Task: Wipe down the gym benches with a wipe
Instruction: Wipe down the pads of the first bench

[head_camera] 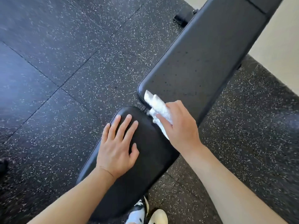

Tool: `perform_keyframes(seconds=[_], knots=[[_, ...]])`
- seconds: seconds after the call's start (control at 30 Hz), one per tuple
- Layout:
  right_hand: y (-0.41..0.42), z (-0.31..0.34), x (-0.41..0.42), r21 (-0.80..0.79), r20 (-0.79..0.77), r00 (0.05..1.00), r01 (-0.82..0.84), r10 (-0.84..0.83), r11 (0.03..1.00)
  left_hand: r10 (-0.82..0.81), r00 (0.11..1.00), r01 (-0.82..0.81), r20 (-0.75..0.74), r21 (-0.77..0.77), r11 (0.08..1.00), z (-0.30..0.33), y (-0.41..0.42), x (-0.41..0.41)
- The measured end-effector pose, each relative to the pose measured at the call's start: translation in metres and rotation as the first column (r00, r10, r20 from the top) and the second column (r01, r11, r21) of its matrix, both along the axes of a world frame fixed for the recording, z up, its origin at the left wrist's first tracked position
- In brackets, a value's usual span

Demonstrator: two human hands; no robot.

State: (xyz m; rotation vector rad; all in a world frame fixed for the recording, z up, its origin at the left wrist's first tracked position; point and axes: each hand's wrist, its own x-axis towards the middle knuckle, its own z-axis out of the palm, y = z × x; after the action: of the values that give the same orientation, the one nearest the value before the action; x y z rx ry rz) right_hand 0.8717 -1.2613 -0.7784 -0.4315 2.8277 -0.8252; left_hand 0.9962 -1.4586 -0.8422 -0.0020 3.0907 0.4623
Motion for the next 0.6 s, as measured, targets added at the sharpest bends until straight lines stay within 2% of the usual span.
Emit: perform_keyframes(seconds=[0.2,0.3,0.47,0.6], knots=[[-0.011,0.012,-0.060,0.007,-0.087,0.994,-0.062,0.063,0.998,0.011,1.000,-0.011,0.012,0.059,0.998,0.010,-0.002,-0.003],[-0.039,0.004,-0.092,0.026,-0.105,0.981,-0.162,0.163,0.987,0.142,0.990,-0.144,0.021,0.154,0.978,0.020,0.003,-0.019],[-0.082,-0.027,-0.095,0.291,-0.177,0.881,-0.379,0.439,0.878,0.428,0.895,-0.447,0.128,0.263,0.855,0.032,0.012,-0.055],[-0.061,-0.040,-0.090,0.317,-0.282,0.785,-0.466,0.552,0.826,0.639,0.739,-0.673,0.214,0.278,0.685,0.026,0.027,-0.069]])
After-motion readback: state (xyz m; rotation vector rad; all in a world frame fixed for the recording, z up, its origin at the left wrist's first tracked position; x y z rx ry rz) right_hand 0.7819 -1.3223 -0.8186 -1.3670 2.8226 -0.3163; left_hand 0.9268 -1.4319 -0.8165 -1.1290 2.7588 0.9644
